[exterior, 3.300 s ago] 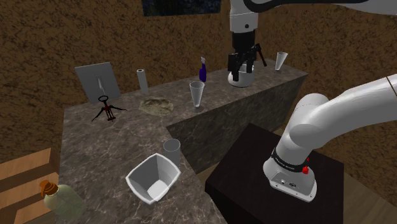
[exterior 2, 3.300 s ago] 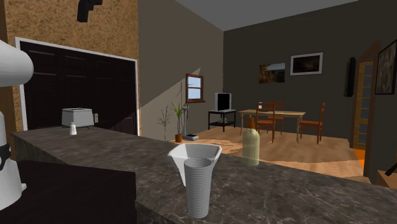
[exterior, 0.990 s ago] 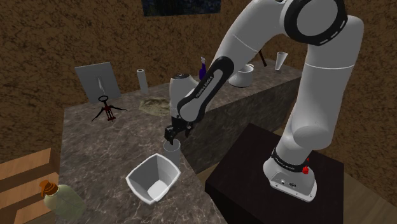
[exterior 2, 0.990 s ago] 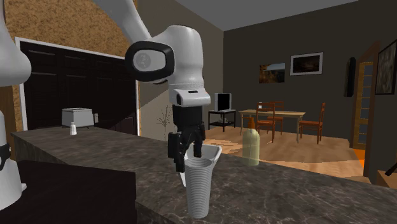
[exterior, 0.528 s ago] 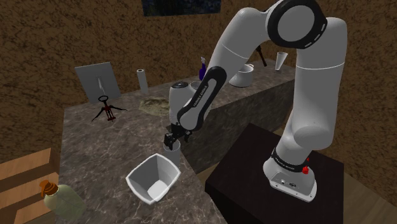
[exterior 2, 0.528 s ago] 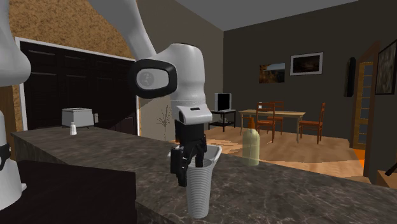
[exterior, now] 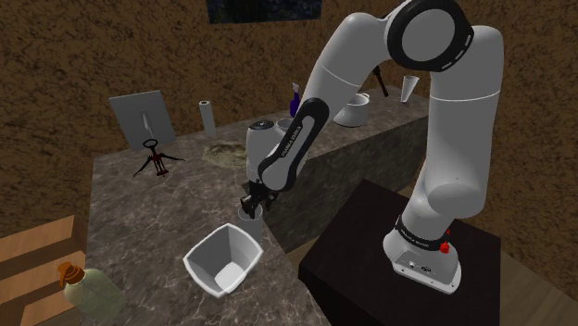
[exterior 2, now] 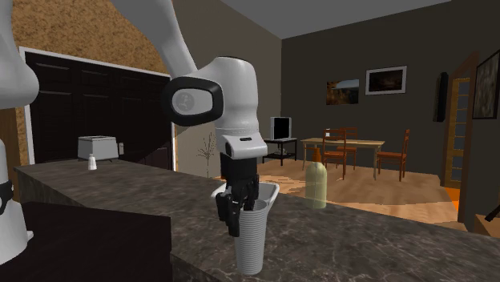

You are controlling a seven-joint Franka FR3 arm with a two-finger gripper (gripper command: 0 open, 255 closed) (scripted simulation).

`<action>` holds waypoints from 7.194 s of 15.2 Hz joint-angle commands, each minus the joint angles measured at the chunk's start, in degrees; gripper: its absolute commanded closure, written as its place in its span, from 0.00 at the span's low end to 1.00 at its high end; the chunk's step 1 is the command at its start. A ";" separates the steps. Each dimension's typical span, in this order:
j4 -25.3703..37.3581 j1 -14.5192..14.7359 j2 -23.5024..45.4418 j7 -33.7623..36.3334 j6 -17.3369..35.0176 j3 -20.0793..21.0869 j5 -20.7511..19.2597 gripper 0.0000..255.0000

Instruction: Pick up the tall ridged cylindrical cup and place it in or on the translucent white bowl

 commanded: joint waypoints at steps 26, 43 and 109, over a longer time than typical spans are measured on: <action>0.24 -1.22 -12.88 -1.54 -12.95 1.55 3.34 1.00; 4.30 -1.45 -22.67 -1.97 -26.67 1.34 4.88 1.00; 11.61 5.87 -17.58 17.70 -27.61 11.61 1.91 0.00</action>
